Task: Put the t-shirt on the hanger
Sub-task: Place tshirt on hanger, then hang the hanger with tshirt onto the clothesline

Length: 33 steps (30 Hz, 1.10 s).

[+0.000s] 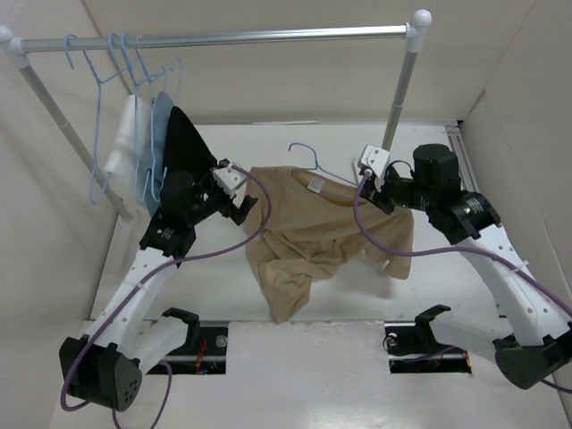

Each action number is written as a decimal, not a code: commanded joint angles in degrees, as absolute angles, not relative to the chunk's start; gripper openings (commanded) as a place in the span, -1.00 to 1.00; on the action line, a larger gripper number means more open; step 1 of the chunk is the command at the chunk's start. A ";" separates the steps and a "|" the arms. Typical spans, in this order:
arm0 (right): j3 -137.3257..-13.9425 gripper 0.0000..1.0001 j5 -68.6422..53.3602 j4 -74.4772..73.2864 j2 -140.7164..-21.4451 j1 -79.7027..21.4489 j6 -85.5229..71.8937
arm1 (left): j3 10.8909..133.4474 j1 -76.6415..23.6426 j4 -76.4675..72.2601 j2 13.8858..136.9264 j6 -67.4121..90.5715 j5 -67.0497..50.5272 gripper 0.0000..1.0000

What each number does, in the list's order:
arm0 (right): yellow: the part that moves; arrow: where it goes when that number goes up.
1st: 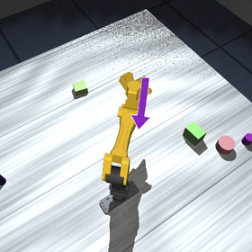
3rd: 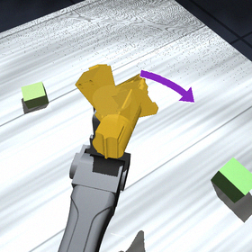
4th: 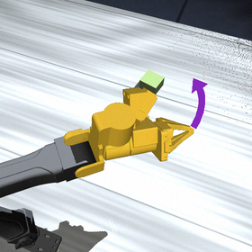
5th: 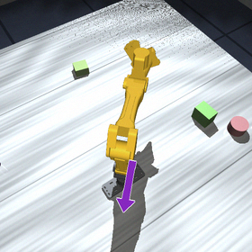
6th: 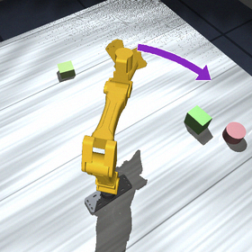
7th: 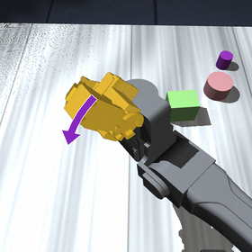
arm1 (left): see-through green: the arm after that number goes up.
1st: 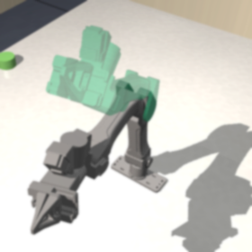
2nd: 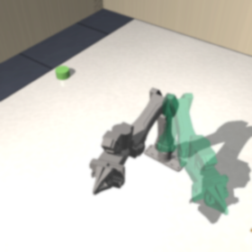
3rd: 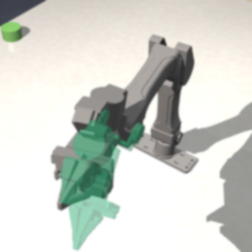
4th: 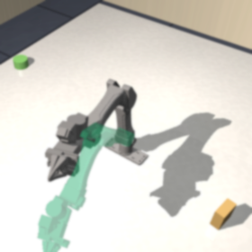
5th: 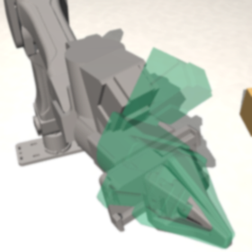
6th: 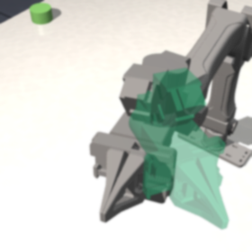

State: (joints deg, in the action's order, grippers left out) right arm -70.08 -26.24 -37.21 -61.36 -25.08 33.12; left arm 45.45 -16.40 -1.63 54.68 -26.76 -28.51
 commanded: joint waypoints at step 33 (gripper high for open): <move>-119.88 -1.00 17.40 -40.96 -73.56 -24.17 14.42 | 44.82 -16.87 -10.55 47.64 -18.46 -27.25 1.00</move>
State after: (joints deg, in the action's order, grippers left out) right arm -118.87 12.95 -50.02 -74.78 -24.86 16.86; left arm 45.67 -16.56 -8.16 49.32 -18.76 -26.72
